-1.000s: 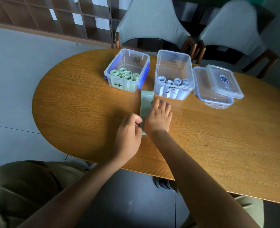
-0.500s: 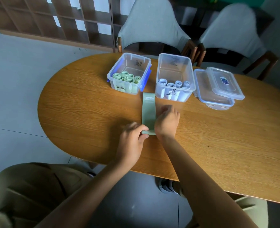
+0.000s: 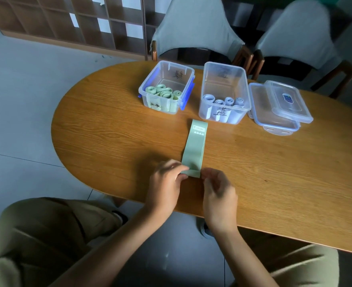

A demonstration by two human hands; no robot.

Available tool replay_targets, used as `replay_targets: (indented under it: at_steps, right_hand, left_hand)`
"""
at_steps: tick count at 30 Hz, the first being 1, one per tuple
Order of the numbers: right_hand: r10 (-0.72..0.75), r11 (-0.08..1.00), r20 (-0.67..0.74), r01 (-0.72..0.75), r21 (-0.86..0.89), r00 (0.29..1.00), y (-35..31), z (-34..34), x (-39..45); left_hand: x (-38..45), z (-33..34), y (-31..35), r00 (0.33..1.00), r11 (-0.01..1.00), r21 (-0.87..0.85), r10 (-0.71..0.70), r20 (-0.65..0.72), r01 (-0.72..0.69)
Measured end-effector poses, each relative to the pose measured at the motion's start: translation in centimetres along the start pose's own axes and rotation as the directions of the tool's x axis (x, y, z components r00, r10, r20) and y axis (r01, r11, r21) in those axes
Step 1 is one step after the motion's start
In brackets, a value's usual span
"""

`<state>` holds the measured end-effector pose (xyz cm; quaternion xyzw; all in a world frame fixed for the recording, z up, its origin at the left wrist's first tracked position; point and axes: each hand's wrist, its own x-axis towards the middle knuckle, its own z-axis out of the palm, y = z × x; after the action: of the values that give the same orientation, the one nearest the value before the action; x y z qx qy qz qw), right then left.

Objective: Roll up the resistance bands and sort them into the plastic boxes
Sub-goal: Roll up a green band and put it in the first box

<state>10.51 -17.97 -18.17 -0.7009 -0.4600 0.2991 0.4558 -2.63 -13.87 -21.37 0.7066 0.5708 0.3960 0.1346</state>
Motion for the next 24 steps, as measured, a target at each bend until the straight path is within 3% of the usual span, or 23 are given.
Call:
replay_targets:
  at_steps: [7, 9, 12, 24]
  right_hand:
    - [0.004, 0.999, 0.033, -0.005, 0.037, 0.999, -0.7, 1.0, -1.5]
    - [0.018, 0.998, 0.027, -0.02, 0.063, 0.999, -0.7, 1.1, -1.7]
    - [0.053, 0.993, 0.003, -0.053, 0.102, 0.999, -0.6, 1.2, -1.8]
    - [0.081, 0.982, 0.068, -0.091, 0.163, 0.994, -0.1, 1.3, -2.6]
  left_hand:
    - [-0.3, -0.4, 0.9, 0.997, 0.996, -0.067, -0.069, -0.047, 0.065]
    - [-0.6, -0.9, 1.5, 0.97, 0.944, -0.247, -0.236, -0.051, 0.217]
    - [-1.4, -1.4, 2.3, 0.894, 0.785, -0.467, -0.446, 0.031, 0.408]
    - [-3.3, -1.6, 3.4, 0.84, 0.592, -0.627, -0.502, 0.207, 0.507]
